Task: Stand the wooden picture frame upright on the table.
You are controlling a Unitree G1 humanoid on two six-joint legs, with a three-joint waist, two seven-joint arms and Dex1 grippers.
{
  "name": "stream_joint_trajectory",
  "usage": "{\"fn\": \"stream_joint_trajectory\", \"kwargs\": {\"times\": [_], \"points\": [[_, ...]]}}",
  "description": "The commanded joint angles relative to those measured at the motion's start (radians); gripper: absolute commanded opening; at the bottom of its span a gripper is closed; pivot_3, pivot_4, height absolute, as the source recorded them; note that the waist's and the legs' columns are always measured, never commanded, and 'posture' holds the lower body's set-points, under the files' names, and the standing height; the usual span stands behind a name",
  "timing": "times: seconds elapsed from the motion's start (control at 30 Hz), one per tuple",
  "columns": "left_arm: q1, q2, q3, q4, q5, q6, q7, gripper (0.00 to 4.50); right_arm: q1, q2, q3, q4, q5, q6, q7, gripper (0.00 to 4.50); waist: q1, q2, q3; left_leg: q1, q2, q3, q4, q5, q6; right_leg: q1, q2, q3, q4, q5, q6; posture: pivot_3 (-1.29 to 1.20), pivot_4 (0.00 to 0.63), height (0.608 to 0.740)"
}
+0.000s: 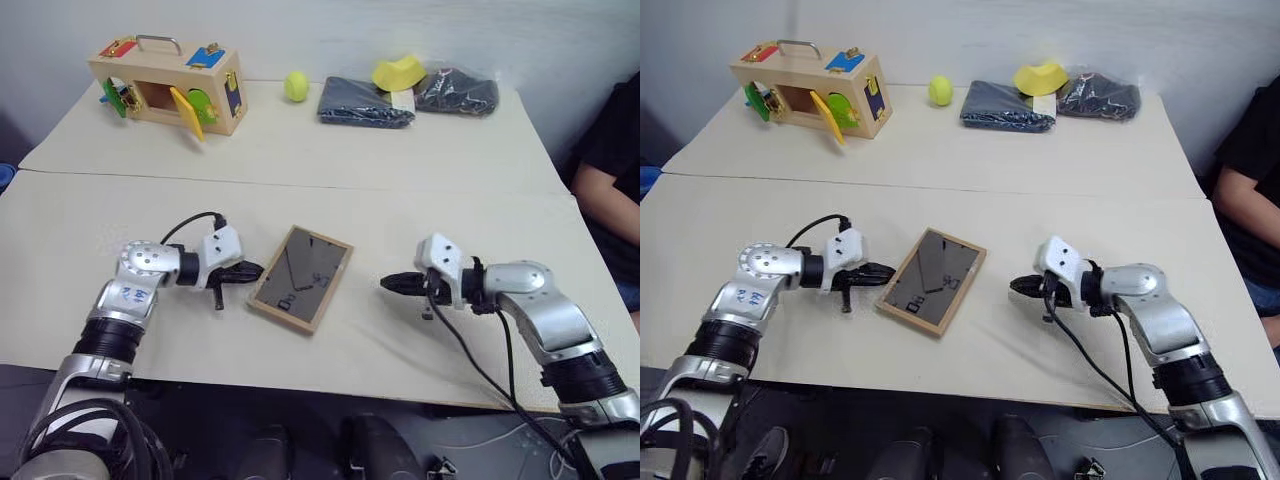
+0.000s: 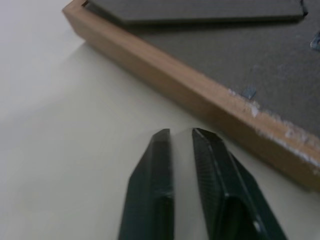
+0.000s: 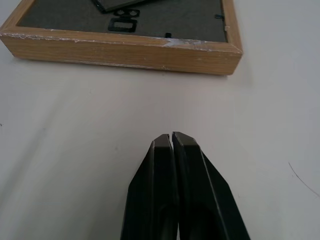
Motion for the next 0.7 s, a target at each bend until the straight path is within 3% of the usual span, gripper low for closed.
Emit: {"fn": "stream_joint_trajectory", "kwargs": {"times": [0.03,0.3,0.43,0.53,0.7], "points": [[0.007,-0.071,-0.037,-0.081,-0.038,0.076,-0.025,0.02,-0.037,0.023,0.003,0.021,-0.033,-0.033,-0.016,0.0,0.008,0.0,0.0,0.0,0.0,0.0,0.001,0.0,0.0,0.0,0.0,0.0,0.0,0.0,0.0,0.0,0.15,0.74],[0.053,-0.214,-0.006,-0.274,-0.12,0.367,0.074,0.02,-0.046,0.025,-0.013,0.031,-0.069,-0.043,-0.022,0.0,0.017,0.0,0.0,-0.002,0.0,-0.001,0.005,-0.001,0.001,0.0,0.0,0.0,0.001,0.0,0.0,0.0,0.15,0.74],[0.062,-0.183,0.002,-0.299,-0.117,0.52,0.117,0.02,-0.022,-0.006,-0.021,-0.012,-0.076,-0.04,-0.016,0.0,0.013,0.0,0.0,-0.001,0.0,0.0,0.005,-0.001,0.001,0.0,0.0,0.0,0.003,0.0,0.0,0.0,0.15,0.74],[0.096,-0.098,0.003,-0.358,-0.162,0.664,0.068,0.63,0.0,-0.033,-0.027,-0.052,-0.079,-0.033,-0.017,0.0,0.01,0.0,0.0,-0.001,0.0,0.0,0.005,-0.001,0.001,0.0,0.001,0.001,0.004,0.0,0.0,0.0,0.15,0.74],[0.152,0.012,0.028,-0.459,-0.272,0.871,0.025,2.2,0.03,-0.075,-0.028,-0.113,-0.083,-0.027,-0.009,0.0,-0.001,0.0,0.0,0.001,0.0,-0.001,0.005,-0.001,0.001,0.002,0.0,0.001,0.003,0.0,0.0,0.0,0.15,0.74]]}}
